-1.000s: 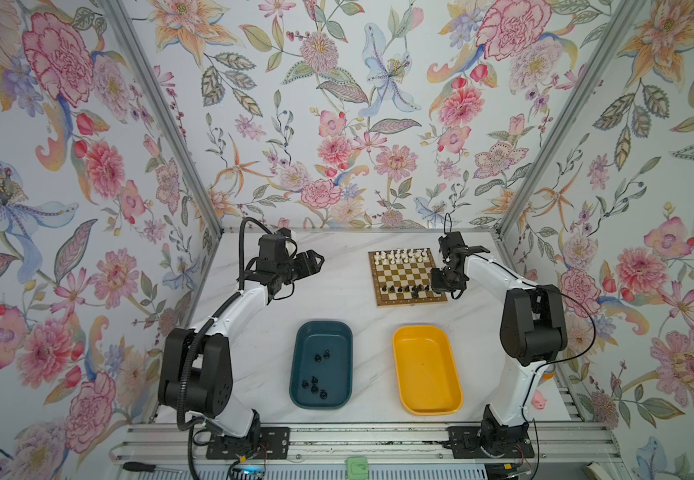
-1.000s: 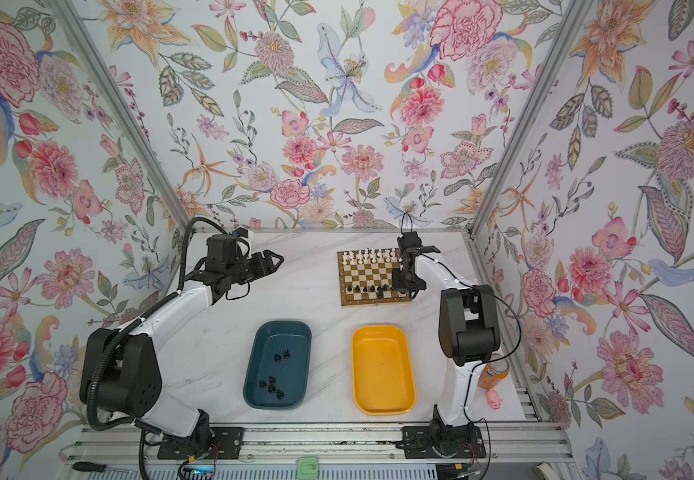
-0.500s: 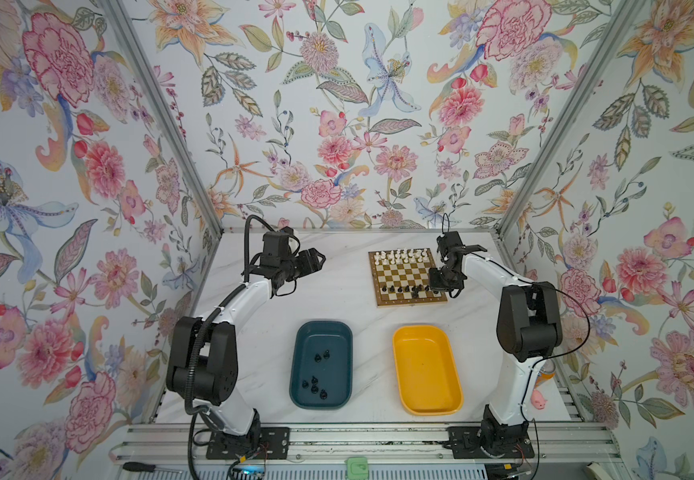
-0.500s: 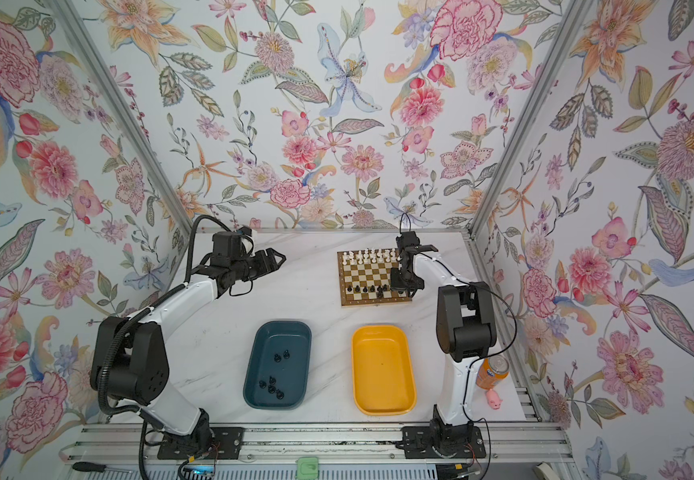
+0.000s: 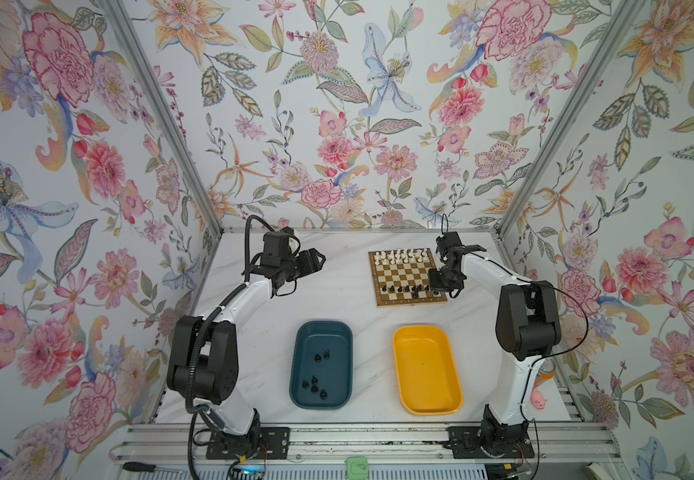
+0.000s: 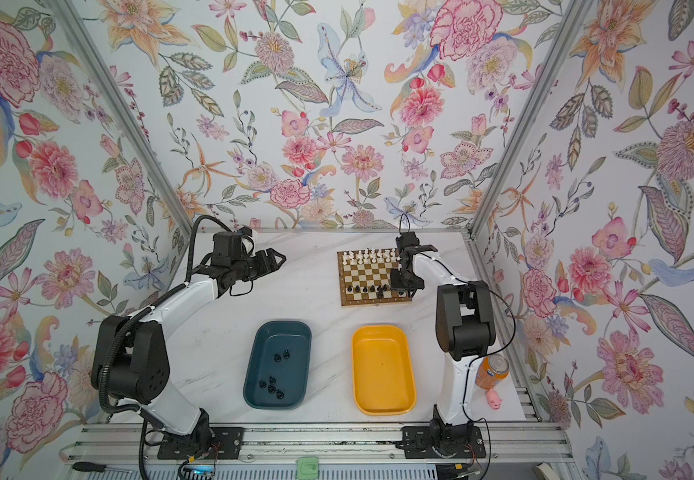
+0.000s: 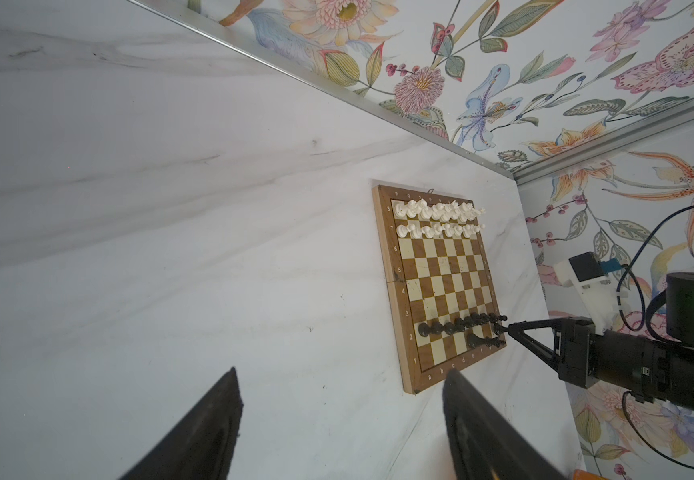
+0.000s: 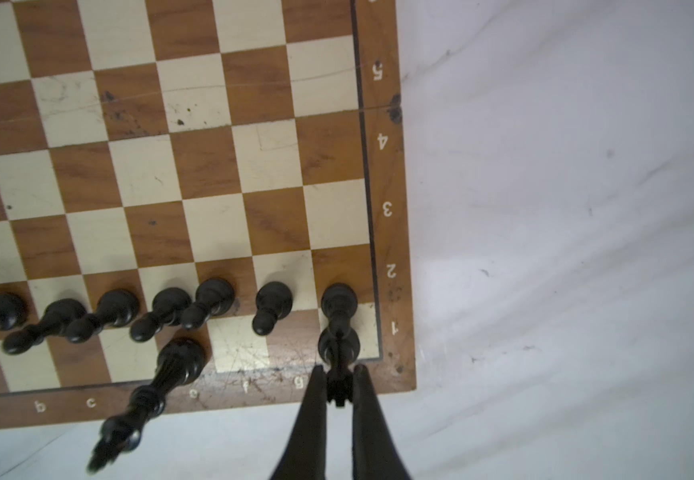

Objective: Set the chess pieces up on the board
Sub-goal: 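Lower the black piece onto the h1 corner square and open the right gripper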

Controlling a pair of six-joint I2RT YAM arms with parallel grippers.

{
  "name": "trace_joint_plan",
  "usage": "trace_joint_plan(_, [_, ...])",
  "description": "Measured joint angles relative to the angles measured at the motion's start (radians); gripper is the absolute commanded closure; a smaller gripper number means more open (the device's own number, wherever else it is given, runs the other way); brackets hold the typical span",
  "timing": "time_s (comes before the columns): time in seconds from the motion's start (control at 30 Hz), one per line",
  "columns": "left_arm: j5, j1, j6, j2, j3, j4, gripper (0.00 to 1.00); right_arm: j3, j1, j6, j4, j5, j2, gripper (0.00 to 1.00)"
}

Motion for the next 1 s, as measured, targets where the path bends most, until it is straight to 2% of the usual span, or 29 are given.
trace_joint_plan(1.0, [-0.018,0.000,0.000,0.000,0.000,0.000,0.23,0.042,-0.009,-0.032,-0.010,0.014,0.039,0.95])
